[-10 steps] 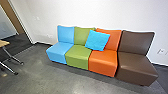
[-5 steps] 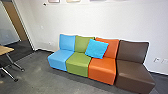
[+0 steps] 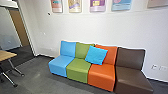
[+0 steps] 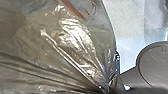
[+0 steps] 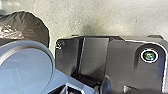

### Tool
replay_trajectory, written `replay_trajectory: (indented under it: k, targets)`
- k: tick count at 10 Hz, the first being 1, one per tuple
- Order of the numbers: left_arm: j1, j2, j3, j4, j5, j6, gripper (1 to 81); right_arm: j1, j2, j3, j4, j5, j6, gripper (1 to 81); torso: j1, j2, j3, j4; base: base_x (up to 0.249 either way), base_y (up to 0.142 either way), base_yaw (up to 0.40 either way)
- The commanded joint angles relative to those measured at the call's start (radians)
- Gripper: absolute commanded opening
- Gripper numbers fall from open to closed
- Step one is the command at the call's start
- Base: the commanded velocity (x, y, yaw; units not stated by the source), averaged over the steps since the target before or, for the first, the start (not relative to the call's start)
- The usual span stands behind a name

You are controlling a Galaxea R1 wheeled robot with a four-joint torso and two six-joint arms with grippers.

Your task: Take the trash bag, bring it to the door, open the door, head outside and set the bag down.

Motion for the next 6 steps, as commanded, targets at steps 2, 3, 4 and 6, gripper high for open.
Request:
replay_trajectory:
  k: [2, 3, 4, 6]
  targets:
    - [-0.049, 0.024, -0.071, 0.002, 0.051, 0.007, 1.0, 0.039, 0.022, -0.047, -0.011, -0.065, -0.01, 81.1, -0.079, 0.123, 0.008, 0.0, 0.0, 0.0, 0.0]
    - [-0.04, 0.046, -0.112, 0.002, 0.051, 0.007, 1.0, 0.034, 0.034, -0.062, -0.012, -0.065, -0.01, 81.1, -0.102, 0.159, 0.01, 0.0, 0.0, 0.0, 0.0]
    - [-0.029, 0.071, -0.155, 0.002, 0.049, 0.007, 1.0, 0.028, 0.043, -0.073, -0.012, -0.065, -0.012, 81.1, -0.124, 0.192, 0.01, 0.0, 0.0, 0.0, 0.0]
    - [0.0, 0.115, -0.233, 0.014, 0.013, 0.007, 1.0, 0.022, 0.074, -0.12, -0.021, -0.065, -0.012, 81.1, -0.168, 0.261, 0.01, 0.0, 0.0, 0.0, 0.0]
